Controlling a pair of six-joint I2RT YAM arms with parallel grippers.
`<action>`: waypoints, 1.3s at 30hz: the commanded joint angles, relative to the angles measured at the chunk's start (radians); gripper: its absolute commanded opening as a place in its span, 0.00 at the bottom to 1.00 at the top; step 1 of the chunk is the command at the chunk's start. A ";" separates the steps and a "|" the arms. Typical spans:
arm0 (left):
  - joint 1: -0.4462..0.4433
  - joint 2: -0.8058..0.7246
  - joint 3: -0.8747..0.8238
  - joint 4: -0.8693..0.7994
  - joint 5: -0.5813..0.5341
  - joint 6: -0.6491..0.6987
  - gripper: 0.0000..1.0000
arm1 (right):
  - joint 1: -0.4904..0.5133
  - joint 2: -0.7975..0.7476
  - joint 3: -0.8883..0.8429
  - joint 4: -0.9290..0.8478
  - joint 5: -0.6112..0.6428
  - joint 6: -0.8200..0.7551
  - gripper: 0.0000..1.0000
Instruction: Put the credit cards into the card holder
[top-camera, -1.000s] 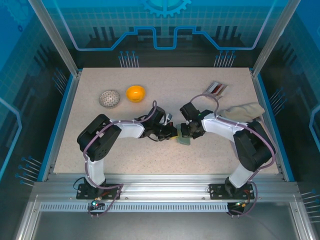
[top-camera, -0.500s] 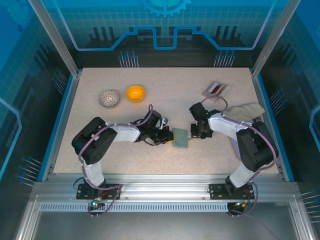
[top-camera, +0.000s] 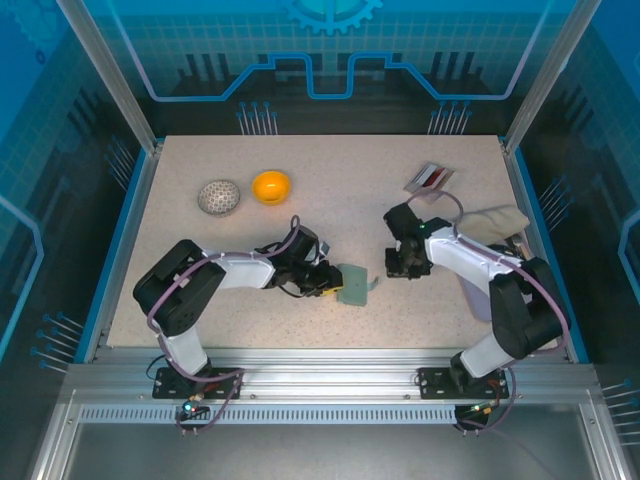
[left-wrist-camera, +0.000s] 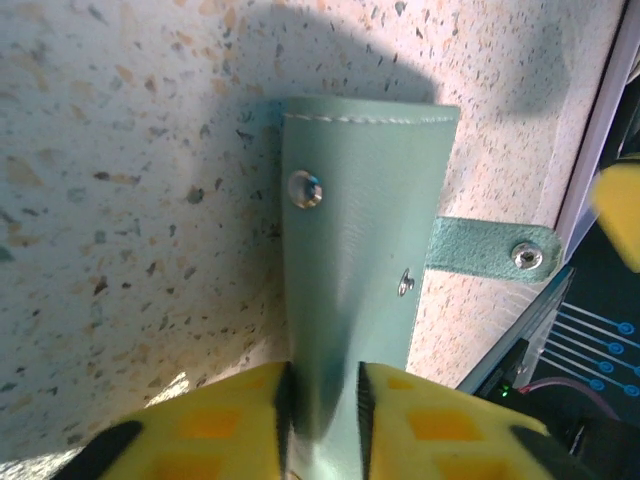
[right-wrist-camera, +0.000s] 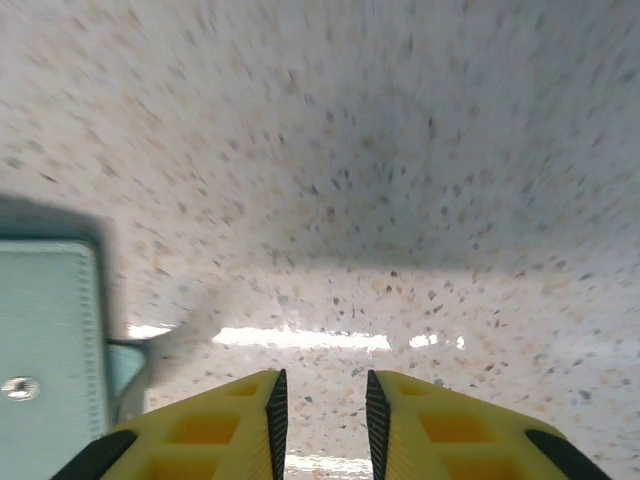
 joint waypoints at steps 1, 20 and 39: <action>-0.007 -0.053 0.000 -0.063 -0.041 0.023 0.35 | -0.041 -0.049 0.074 -0.032 -0.039 -0.054 0.32; -0.007 0.024 0.072 -0.131 -0.049 0.069 0.49 | 0.079 0.124 0.031 0.001 -0.160 -0.029 0.32; -0.007 0.058 0.098 -0.200 -0.062 0.075 0.40 | 0.144 0.181 0.004 -0.043 0.019 0.018 0.28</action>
